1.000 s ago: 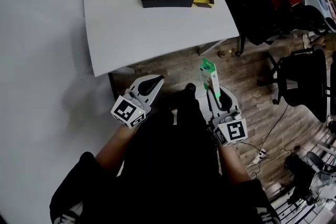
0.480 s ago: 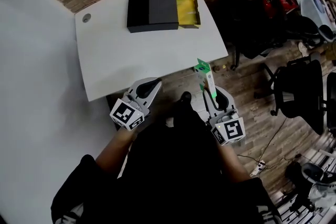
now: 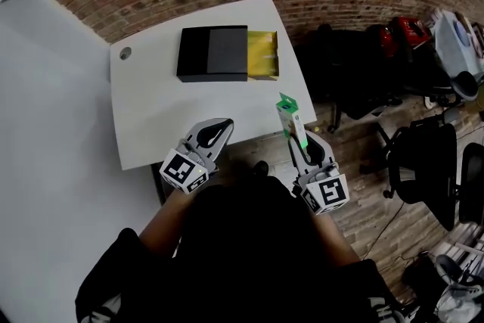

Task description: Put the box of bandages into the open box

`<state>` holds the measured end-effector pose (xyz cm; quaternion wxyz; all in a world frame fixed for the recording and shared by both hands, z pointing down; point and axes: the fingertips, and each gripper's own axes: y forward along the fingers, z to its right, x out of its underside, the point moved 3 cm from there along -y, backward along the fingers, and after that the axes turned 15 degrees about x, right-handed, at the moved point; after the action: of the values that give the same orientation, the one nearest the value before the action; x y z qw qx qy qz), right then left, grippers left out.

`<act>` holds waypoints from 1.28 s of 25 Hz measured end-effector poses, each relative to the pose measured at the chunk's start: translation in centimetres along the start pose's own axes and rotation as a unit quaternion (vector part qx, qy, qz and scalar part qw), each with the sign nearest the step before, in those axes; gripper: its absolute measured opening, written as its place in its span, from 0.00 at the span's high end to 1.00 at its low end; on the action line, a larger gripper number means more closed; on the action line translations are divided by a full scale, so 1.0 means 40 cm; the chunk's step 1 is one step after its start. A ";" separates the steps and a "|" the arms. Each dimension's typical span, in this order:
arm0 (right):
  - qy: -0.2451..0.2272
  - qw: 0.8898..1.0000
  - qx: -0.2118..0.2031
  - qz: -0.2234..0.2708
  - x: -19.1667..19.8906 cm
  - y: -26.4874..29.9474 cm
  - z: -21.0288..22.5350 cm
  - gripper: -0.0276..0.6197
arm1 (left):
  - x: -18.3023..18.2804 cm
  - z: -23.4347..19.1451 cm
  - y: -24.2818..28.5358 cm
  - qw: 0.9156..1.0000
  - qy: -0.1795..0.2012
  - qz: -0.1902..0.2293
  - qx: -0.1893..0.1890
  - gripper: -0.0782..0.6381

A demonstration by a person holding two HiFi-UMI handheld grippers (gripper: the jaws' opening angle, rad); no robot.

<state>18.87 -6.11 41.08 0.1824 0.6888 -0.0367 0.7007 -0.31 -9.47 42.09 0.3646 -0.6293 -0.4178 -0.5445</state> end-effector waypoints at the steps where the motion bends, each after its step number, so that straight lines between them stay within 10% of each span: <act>1: 0.001 1.000 -0.002 0.003 -0.005 0.013 0.013 0.82 | -0.005 -0.012 0.012 1.000 0.002 0.001 -0.004 0.87; 32: 0.151 0.987 0.036 -0.028 -0.010 0.425 0.102 0.82 | -0.024 -0.395 0.121 0.998 -0.053 0.015 0.019 0.87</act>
<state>17.55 -23.24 44.28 0.1807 0.5816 0.0357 0.7924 -1.91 -25.90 43.34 0.3621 -0.6567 -0.4373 -0.4964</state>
